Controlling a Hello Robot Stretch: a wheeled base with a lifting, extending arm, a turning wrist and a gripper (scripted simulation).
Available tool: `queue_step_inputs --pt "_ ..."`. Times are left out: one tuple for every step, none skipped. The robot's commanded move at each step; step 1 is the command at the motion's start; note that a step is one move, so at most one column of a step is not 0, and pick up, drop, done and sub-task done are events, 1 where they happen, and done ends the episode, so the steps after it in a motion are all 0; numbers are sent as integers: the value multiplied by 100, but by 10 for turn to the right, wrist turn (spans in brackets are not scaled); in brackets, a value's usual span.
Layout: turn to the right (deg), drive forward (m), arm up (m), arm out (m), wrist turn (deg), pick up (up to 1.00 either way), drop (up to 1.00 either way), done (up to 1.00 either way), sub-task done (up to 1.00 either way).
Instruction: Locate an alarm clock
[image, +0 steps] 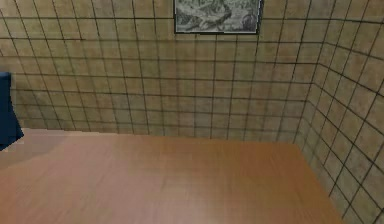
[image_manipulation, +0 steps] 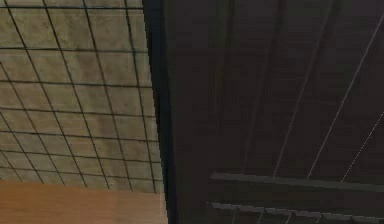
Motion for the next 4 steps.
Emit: queue_step_inputs --pt "0 20 0 0 0 0 0 0 0" --pt "-450 0 0 0 0 0 0 0 0" --pt "-60 0 0 0 0 0 0 0 0" --pt "0 35 0 0 0 0 0 0 0"
